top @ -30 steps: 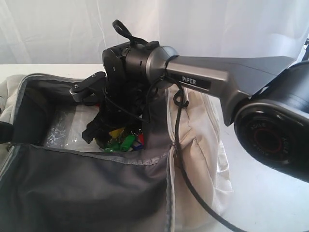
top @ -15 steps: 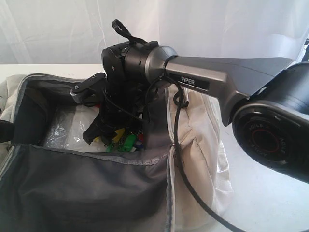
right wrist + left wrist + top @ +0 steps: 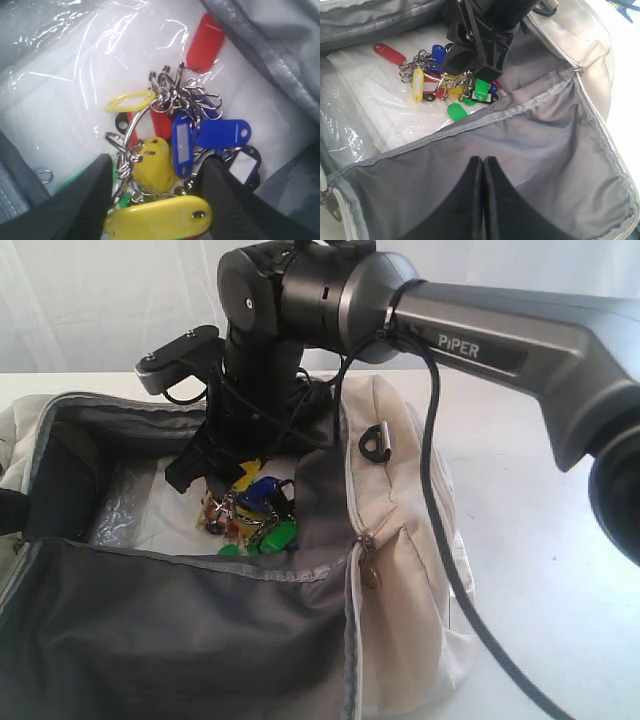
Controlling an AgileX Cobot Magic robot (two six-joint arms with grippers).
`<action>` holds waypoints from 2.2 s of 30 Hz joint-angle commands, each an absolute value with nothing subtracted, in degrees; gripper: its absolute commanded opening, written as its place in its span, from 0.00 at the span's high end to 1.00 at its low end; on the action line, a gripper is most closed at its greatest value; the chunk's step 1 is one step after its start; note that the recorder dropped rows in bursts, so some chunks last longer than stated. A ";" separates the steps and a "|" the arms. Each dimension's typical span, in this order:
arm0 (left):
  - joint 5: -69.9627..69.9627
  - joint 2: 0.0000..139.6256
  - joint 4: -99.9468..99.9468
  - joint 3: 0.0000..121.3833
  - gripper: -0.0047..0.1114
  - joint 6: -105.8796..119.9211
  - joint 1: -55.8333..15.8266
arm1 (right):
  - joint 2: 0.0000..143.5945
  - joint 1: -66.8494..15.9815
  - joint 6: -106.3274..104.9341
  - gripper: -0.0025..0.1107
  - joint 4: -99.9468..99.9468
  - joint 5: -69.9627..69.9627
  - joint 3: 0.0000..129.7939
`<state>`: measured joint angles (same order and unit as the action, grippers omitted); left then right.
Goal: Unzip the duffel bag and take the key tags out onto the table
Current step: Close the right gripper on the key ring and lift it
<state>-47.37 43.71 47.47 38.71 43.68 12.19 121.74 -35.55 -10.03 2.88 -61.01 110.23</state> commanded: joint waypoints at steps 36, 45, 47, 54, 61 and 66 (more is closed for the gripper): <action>-48.19 43.39 48.76 38.46 0.96 43.72 11.85 | 123.89 -34.71 -14.69 0.42 4.82 -52.74 109.99; -48.19 43.39 48.76 38.46 0.96 43.72 11.85 | 125.55 -41.38 -14.62 0.39 -4.87 -55.69 109.87; -48.19 43.39 48.76 38.46 0.96 43.72 11.85 | 127.74 -43.13 -13.13 0.36 -7.80 -55.34 109.87; -48.19 43.39 49.33 38.46 0.96 43.72 11.85 | 133.49 -44.35 0.00 0.35 -23.63 -59.87 109.87; -48.19 43.39 49.43 38.46 0.96 43.72 11.85 | 135.78 -44.37 0.00 0.58 -21.90 -63.88 109.87; -48.19 43.39 49.44 38.46 0.96 43.95 11.85 | 135.78 -44.37 0.00 0.89 -21.13 -66.46 109.87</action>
